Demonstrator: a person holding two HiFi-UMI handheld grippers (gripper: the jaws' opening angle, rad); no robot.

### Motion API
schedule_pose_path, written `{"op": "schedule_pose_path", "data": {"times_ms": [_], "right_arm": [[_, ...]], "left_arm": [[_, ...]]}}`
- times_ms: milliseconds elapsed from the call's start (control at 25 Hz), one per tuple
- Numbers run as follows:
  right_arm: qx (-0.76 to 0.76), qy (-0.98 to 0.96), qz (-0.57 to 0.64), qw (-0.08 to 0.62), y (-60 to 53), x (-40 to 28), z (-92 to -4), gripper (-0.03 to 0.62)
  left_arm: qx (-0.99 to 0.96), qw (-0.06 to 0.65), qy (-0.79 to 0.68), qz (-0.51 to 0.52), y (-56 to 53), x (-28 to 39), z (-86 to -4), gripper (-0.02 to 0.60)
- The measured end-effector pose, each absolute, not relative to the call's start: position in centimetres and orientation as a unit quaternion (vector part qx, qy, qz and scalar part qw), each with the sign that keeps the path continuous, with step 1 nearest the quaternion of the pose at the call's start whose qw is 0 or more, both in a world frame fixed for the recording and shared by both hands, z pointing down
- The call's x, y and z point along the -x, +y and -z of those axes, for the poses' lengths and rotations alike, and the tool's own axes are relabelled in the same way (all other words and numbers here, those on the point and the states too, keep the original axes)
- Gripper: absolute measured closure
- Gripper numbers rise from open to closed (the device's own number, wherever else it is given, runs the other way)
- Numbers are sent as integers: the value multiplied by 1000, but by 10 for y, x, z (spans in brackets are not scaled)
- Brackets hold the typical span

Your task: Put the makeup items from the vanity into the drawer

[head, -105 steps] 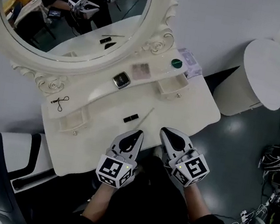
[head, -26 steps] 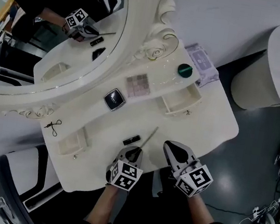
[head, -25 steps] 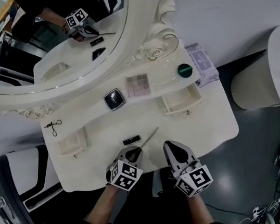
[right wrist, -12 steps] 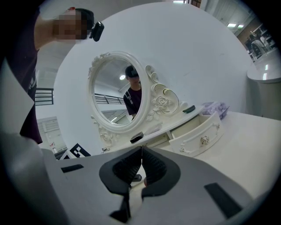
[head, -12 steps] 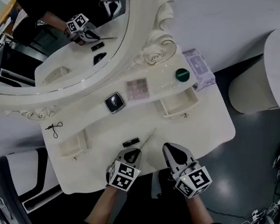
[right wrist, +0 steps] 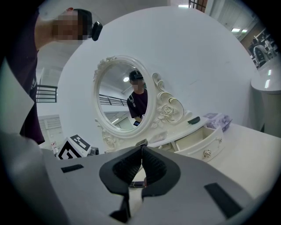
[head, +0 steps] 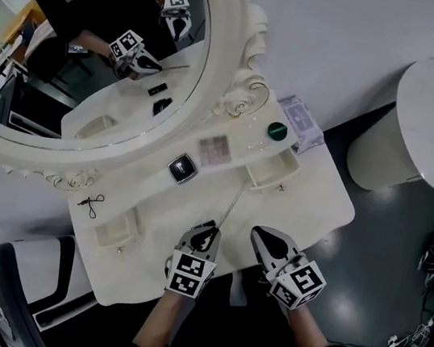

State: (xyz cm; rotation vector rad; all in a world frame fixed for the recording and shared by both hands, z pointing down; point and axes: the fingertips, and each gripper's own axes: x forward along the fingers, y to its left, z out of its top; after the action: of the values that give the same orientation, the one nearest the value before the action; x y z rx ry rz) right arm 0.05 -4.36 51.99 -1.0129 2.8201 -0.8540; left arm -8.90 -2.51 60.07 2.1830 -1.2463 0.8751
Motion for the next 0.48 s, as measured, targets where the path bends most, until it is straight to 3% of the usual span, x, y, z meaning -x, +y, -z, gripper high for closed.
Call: {"op": "schedule_pose_path", "data": {"times_ms": [480], "right_arm": [[339, 912, 227, 39, -34, 1, -466, 571]], "left_arm": [[-833, 178, -486, -194, -40, 84, -493, 546]]}}
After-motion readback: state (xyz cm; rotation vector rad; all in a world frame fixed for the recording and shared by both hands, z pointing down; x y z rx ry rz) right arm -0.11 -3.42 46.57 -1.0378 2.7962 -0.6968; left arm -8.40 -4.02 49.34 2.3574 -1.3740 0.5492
